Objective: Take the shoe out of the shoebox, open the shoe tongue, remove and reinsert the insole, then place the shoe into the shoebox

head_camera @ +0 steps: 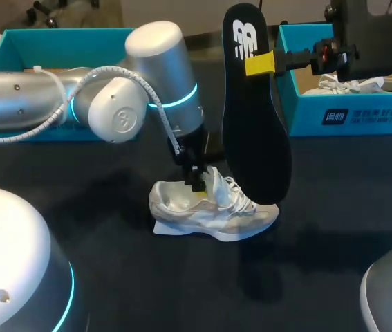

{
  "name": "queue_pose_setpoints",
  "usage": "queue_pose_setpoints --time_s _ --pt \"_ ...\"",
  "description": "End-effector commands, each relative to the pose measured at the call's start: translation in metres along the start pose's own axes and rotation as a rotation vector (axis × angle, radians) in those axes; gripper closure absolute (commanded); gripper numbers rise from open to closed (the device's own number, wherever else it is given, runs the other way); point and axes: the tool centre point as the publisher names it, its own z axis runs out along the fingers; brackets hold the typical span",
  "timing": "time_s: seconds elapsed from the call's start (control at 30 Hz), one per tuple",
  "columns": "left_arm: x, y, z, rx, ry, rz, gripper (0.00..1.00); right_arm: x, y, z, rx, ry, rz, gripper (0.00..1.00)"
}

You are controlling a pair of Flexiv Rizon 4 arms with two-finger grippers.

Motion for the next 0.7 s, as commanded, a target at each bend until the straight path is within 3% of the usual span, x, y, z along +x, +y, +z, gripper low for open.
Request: queue_pose_setpoints --time_s 0.03,0.23,0.5,0.7 --pt "0.007 0.006 -0.016 0.039 0.011 0.05 1.0 -0.001 0.001 0.003 0.002 -0.001 0.002 1.0" --pt "0.001 -0.006 -0.03 0.1 0.113 0.216 1.0 -0.001 0.001 0.003 0.002 -0.001 0.002 1.0" --pt "0.004 -0.034 -0.046 0.081 0.249 0.463 1.0 -0.001 0.001 0.003 0.002 -0.001 0.002 1.0" --pt "0.018 -0.056 -0.057 0.036 0.251 0.692 1.0 -0.001 0.001 0.003 0.002 -0.001 0.002 1.0"
